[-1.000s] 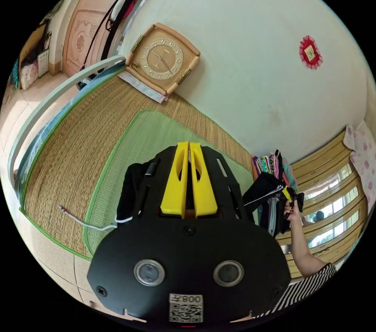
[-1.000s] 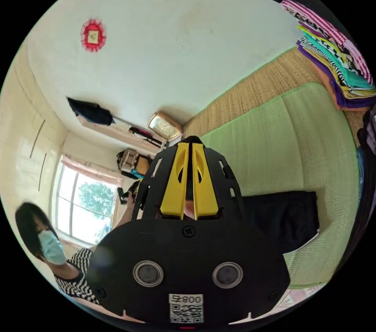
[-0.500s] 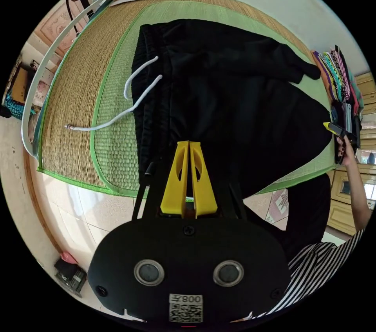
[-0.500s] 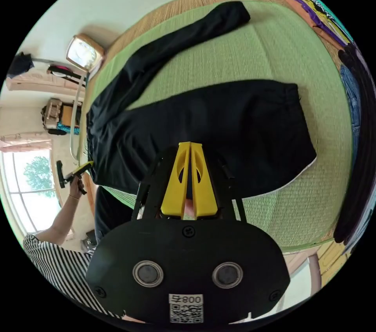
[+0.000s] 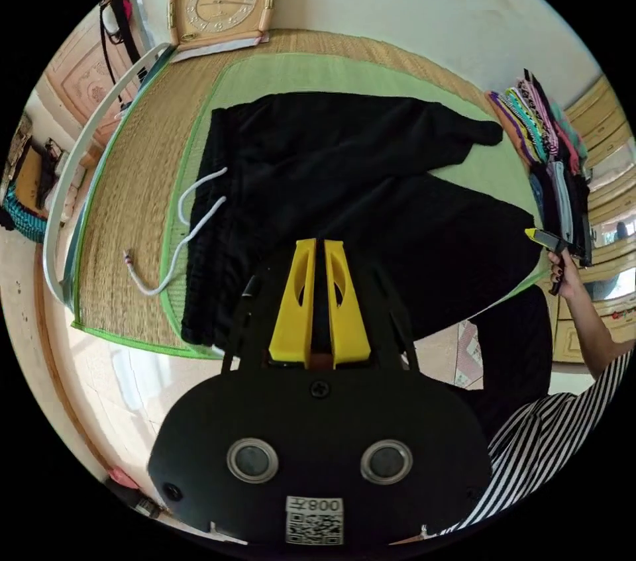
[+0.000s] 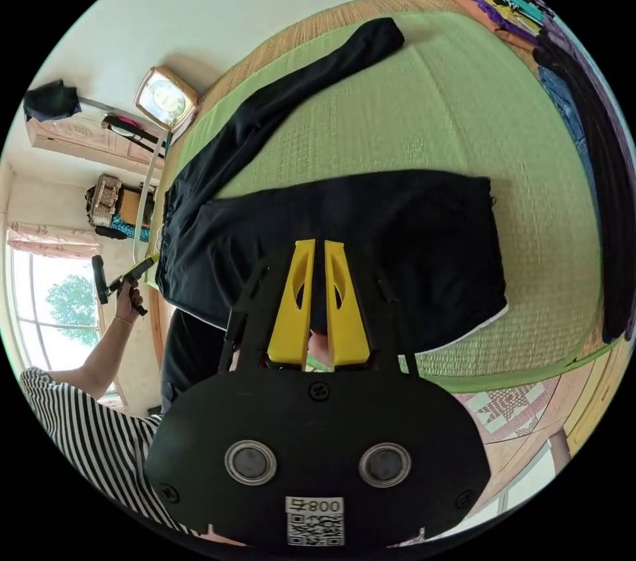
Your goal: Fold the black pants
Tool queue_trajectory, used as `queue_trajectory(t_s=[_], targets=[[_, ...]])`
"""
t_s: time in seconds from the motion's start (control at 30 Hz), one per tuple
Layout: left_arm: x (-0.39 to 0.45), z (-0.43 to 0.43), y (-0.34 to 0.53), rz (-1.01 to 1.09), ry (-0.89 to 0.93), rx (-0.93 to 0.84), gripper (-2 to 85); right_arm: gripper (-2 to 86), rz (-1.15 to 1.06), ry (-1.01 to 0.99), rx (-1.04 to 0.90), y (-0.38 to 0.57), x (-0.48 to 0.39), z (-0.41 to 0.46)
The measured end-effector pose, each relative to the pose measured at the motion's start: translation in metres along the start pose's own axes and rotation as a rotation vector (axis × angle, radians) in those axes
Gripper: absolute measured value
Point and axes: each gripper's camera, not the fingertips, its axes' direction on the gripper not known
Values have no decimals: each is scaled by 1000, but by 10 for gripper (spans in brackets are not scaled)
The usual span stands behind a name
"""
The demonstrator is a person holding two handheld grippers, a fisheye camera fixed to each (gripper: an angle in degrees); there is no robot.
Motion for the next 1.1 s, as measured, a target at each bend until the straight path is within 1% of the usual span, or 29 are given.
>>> queue_trajectory(t_s=[0.07,0.13,0.27,0.37,0.5,0.57,0.63,0.73,0.8,0.93,0.97,1.1], targets=[[39,23,-31,110,130,7,59,68,16,-23,67,-42,10,-19],[69,44,-57,183,161,-7,67,75,25,-8,113,-77,17,-30],[123,93,-110,300,129,-46,72,88,44,30,176,-156,31,-45],[144,124,-136,361,95,-91,72,98,52,26,210,-201,39,-49],[152,157,-150,395,13,-162,60,105,30,45,217,-241,42,-42],[150,163,-150,391,-21,-140,34,106,23,45,178,-261,43,-28],[145,166,-151,373,2,-137,21,100,14,42,148,-271,42,-17],[135,169,-153,335,65,-143,8,67,1,36,84,-276,33,-4],[126,167,-153,314,124,-136,5,51,-26,20,115,-270,22,-16],[108,140,-147,316,256,-51,2,33,-152,-129,181,-247,-18,-89],[104,130,-145,330,288,-22,2,32,-200,-133,185,-243,-34,-114],[99,114,-142,389,348,3,4,33,-243,-41,176,-254,-70,-160]])
